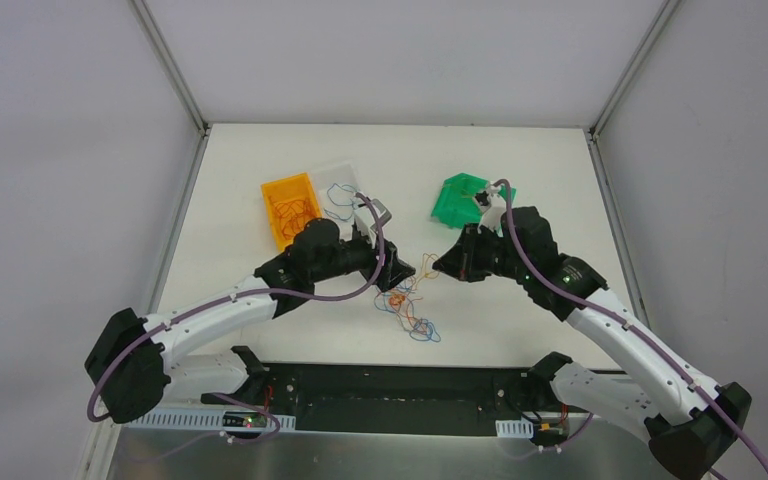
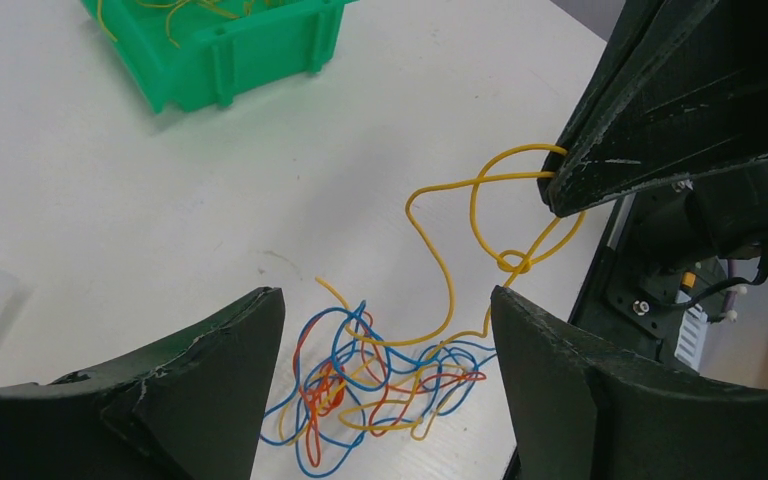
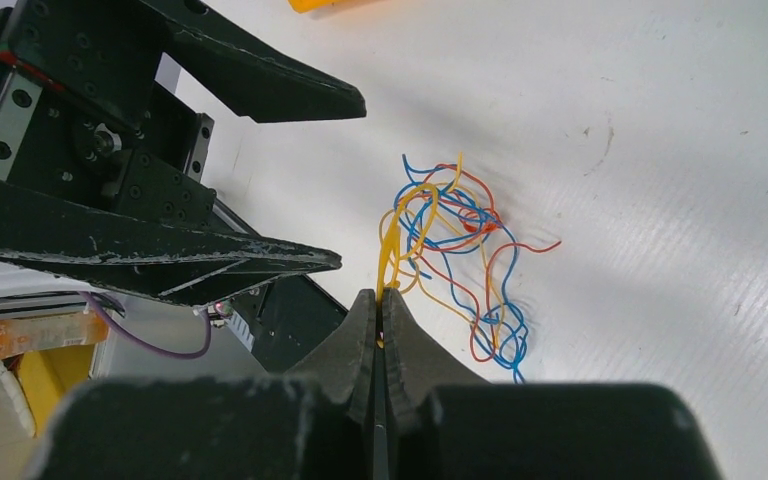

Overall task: Untangle the cables
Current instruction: Untie the cable.

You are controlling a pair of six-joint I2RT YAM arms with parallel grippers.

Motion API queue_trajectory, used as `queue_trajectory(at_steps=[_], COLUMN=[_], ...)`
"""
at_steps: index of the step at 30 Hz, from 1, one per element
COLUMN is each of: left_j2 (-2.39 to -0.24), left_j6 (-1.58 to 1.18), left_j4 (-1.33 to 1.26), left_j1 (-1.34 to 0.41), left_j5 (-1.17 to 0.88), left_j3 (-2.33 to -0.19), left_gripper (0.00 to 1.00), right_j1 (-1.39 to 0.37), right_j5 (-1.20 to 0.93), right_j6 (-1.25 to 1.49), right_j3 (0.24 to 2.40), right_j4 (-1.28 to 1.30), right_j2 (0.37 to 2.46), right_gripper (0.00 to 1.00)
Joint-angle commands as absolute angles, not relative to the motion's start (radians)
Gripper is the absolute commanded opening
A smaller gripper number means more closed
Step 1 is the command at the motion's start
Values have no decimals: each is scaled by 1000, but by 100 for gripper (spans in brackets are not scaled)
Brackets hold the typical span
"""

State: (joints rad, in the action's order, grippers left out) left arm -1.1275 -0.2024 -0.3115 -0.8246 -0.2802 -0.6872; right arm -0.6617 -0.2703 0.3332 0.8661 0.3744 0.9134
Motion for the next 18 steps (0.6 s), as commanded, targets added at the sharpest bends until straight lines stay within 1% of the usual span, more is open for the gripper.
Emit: queue_trajectory(at_steps=[1, 10, 18], left_j2=[-1163, -1293, -1322], left_j6=[-266, -351, -364], left_j4=[-475, -576, -628], left_j1=[-829, -835, -846], left_j5=[-359, -510, -502], left_j3=[-708, -772, -753], left_gripper=[77, 75, 74], right_j1=[-664, -663, -663], right_j5=[-278, -305, -275], right_j6=[301, 300, 300], right_j3=[940, 1052, 1098], right_j4=[377, 379, 376], right_j2=[905, 954, 958], right_gripper=[0, 0, 0])
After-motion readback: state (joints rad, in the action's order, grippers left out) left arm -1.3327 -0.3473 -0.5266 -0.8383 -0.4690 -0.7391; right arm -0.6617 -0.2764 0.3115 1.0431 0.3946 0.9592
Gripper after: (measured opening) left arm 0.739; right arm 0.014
